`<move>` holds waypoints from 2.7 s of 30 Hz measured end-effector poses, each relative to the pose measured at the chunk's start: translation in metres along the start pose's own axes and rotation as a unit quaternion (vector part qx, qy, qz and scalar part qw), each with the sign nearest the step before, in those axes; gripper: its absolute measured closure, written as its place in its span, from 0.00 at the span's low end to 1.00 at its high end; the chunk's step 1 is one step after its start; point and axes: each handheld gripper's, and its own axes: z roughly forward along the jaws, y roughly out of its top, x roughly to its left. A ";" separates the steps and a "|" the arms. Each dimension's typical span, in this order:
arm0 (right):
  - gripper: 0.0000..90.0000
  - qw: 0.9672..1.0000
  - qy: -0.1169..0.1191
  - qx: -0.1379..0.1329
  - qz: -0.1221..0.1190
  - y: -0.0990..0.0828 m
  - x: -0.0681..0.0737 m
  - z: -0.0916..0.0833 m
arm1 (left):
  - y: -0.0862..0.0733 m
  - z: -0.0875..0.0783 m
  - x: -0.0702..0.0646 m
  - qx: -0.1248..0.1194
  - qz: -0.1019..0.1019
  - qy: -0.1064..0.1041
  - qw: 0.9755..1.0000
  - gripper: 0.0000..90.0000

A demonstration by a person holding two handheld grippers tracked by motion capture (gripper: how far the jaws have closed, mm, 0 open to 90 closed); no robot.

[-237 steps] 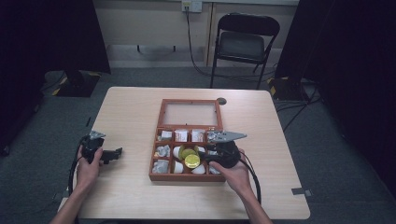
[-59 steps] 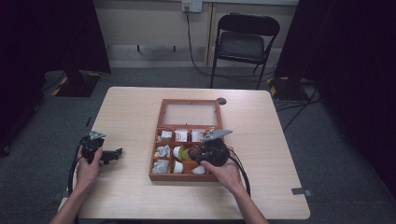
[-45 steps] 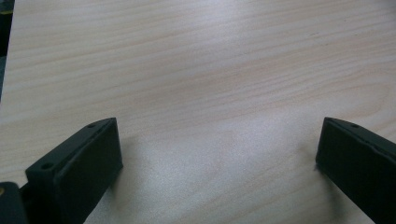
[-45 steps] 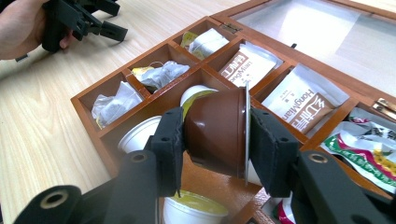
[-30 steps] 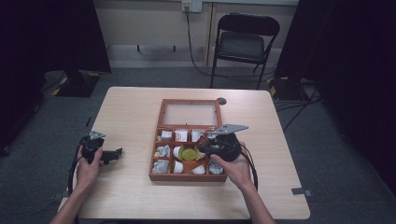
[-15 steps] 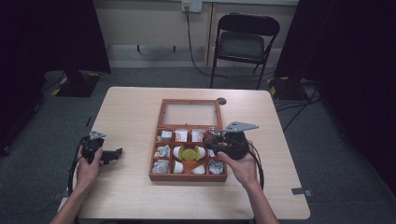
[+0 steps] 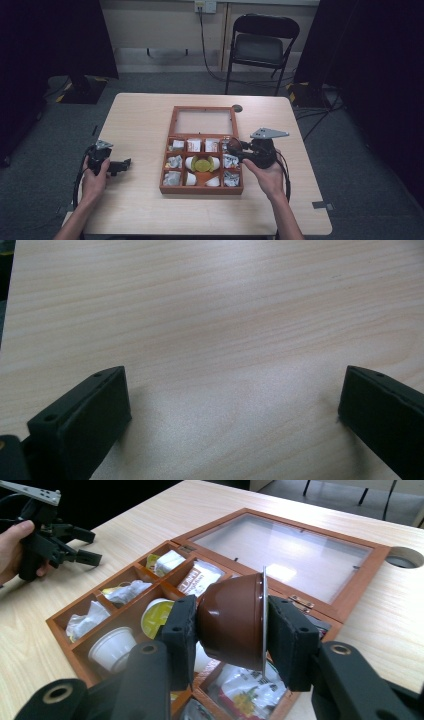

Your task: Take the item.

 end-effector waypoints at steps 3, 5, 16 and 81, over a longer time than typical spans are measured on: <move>0.63 1.000 -0.004 -0.001 0.004 0.000 -0.004 -0.002 | 0.000 0.000 0.000 0.000 0.000 0.000 1.000 0.00; 0.63 1.000 -0.007 -0.001 0.006 -0.001 -0.006 -0.003 | 0.000 0.000 0.000 0.000 0.000 0.000 1.000 0.00; 0.63 0.999 -0.036 -0.006 0.023 -0.003 -0.029 -0.017 | 0.000 0.000 0.000 0.000 0.000 0.000 1.000 0.00; 0.63 0.988 -0.095 0.091 0.081 -0.063 -0.086 0.026 | 0.000 0.000 0.000 0.000 0.000 0.000 1.000 0.00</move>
